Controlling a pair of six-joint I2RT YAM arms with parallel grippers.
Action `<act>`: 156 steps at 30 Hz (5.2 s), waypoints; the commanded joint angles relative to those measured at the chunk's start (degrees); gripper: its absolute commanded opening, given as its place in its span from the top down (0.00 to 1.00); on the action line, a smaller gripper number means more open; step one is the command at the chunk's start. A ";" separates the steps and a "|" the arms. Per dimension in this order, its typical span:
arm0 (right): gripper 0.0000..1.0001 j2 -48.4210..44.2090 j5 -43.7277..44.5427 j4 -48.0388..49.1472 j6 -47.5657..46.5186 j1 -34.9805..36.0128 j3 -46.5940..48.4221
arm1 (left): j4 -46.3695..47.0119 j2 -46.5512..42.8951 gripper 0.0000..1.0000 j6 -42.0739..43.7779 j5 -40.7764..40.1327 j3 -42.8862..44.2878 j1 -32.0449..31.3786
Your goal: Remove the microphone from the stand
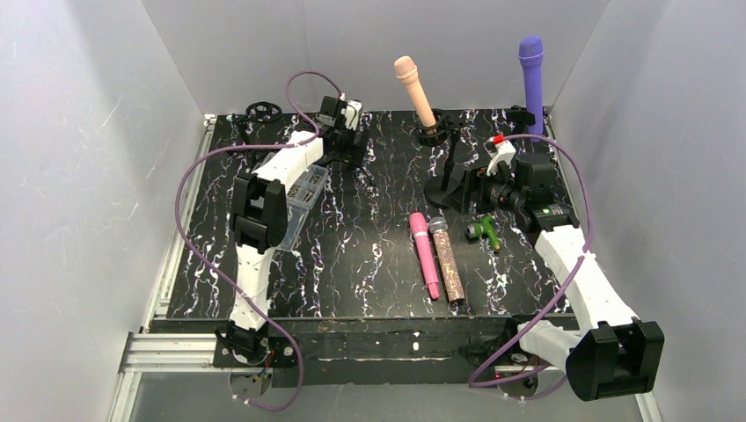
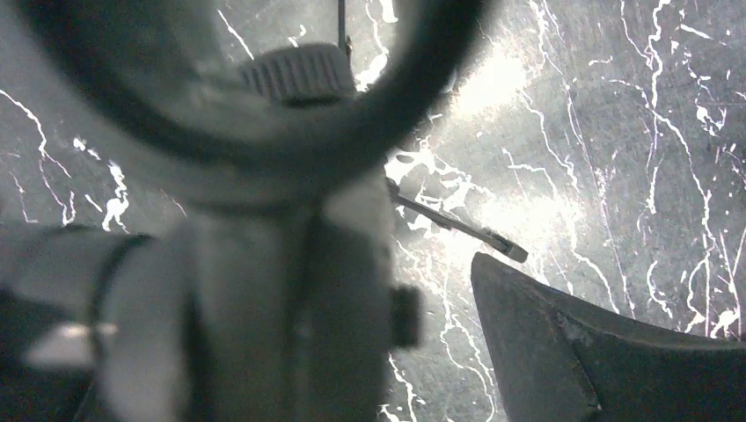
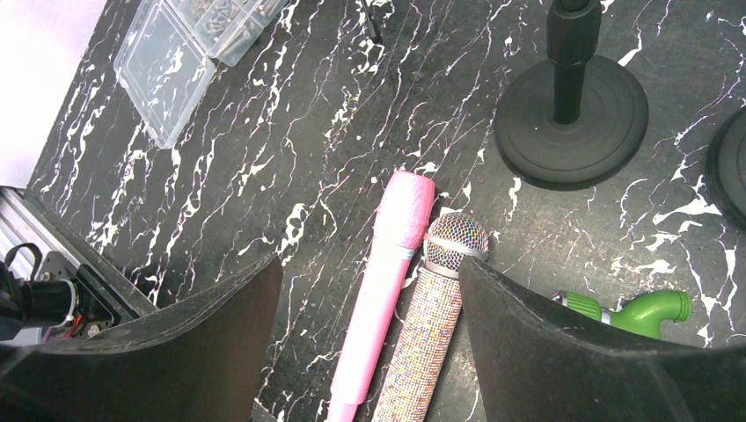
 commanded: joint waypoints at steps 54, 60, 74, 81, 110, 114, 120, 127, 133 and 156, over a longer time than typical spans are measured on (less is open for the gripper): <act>0.17 47.14 11.86 -17.73 -28.03 10.50 70.79 | -23.71 -45.08 0.02 12.82 14.31 -26.45 -0.54; 0.22 48.90 17.15 -12.95 -30.14 12.73 68.78 | -24.17 -45.16 0.02 13.56 14.44 -26.51 -0.60; 0.30 52.96 20.59 -8.86 -32.41 13.29 70.30 | -24.87 -44.47 0.02 13.94 14.58 -25.45 -0.57; 0.47 53.53 19.97 -8.16 -31.79 13.28 70.39 | -25.05 -43.89 0.02 13.79 14.70 -25.24 -0.57; 0.99 46.85 10.64 -11.04 -22.52 13.29 79.60 | -25.00 -44.09 0.02 13.33 15.22 -24.54 -0.53; 0.99 42.53 4.41 -11.98 -18.87 14.09 79.52 | -26.46 -44.64 0.02 12.01 15.05 -23.05 -0.57; 0.99 34.58 -1.49 -11.90 -11.24 15.82 70.86 | -27.09 -46.63 0.02 6.17 19.01 -20.55 -0.34; 0.99 27.12 -13.46 -7.09 0.22 15.84 56.05 | -28.30 -44.55 0.02 -3.26 31.12 -11.33 -0.33; 0.99 20.64 -15.02 -0.68 5.92 16.44 37.47 | -29.58 -44.93 0.02 -4.93 32.00 -9.70 -0.29; 0.99 22.81 4.75 11.76 21.19 27.13 -1.18 | -32.62 -51.71 0.02 0.97 17.46 -17.28 3.14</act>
